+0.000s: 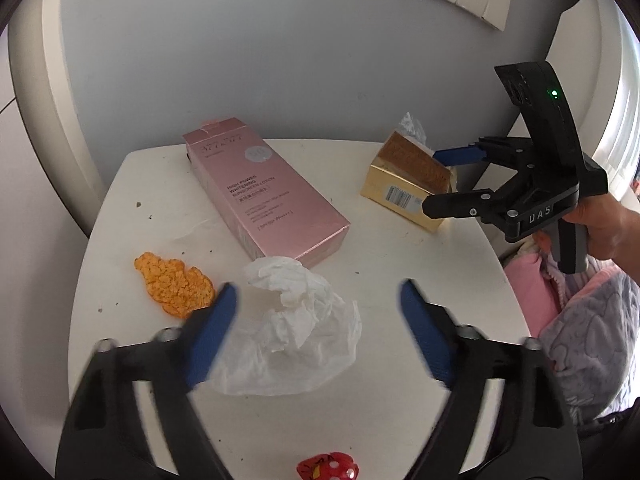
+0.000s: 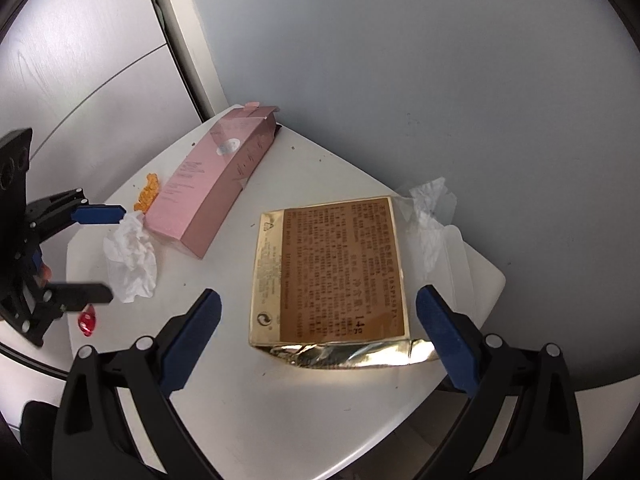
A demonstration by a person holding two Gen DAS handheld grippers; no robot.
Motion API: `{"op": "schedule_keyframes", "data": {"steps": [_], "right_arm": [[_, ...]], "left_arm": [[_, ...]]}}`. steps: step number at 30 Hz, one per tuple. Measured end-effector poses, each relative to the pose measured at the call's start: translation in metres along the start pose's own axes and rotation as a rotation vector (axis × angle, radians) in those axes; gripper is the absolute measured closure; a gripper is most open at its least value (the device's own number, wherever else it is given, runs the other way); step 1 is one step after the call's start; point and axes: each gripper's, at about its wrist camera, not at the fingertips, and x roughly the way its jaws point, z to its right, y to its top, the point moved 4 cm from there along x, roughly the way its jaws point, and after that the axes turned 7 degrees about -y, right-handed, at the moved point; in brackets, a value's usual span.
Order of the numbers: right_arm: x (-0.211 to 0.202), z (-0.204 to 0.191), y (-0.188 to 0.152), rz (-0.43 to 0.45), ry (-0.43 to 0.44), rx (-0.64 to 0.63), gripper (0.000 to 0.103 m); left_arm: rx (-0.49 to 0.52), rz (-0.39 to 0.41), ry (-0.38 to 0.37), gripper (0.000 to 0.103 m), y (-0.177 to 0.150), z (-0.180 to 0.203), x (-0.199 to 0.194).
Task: Collect trash
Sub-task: 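Close the left gripper on the white crumpled tissue, then close the right gripper on the gold foil packet while the left gripper holds the tissue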
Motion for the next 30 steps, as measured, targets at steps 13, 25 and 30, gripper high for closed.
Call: {"op": "schedule_keyframes", "data": {"steps": [13, 25, 30], "right_arm": [[0.013, -0.002, 0.005, -0.013, -0.011, -0.012, 0.008], [0.017, -0.002, 0.007, 0.016, -0.029, -0.013, 0.031], [0.017, -0.002, 0.007, 0.024, -0.026, -0.008, 0.032]], "left_arm": [[0.014, -0.008, -0.026, 0.085, -0.006, 0.008, 0.008], [-0.002, 0.006, -0.047, 0.086, -0.005, 0.01, 0.006], [-0.01, 0.007, -0.056, 0.086, -0.005, 0.009, 0.006]]}}
